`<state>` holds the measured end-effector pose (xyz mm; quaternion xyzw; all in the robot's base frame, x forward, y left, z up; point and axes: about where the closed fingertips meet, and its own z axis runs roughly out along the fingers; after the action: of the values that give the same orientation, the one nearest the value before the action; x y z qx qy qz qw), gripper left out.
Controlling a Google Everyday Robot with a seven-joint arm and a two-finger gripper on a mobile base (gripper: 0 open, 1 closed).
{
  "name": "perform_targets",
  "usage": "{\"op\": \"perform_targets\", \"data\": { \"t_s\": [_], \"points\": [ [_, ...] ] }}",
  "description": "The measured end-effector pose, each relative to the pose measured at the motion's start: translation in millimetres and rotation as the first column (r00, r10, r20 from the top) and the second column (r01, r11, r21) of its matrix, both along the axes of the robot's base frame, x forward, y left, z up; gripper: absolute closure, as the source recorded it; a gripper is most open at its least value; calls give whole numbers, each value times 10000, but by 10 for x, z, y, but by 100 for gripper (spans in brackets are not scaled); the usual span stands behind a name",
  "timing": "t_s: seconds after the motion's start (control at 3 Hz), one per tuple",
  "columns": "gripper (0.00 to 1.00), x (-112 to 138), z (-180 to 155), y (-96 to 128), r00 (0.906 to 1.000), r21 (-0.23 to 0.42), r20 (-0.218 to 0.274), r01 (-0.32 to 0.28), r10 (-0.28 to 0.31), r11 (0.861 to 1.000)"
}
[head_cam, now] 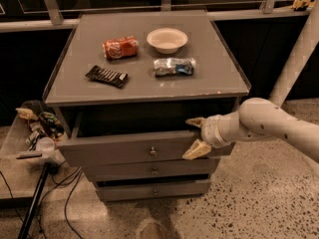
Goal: Open top drawer
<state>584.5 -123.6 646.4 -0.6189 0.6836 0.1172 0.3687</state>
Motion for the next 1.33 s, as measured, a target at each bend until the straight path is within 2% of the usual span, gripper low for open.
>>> {"op": "perform_targets", "data": {
  "t_s": [0.33, 0.67, 1.0, 1.33],
  "points": [
    [49, -38, -4, 0, 10000, -14, 11, -39, 39, 10000],
    [72, -244, -20, -135, 10000, 12, 31, 38, -38, 10000],
    [95, -282, -2, -154, 10000, 34, 43, 47, -48, 10000],
    [100, -286, 21, -152, 10000, 39, 64, 50, -50, 10000]
  ]
}}
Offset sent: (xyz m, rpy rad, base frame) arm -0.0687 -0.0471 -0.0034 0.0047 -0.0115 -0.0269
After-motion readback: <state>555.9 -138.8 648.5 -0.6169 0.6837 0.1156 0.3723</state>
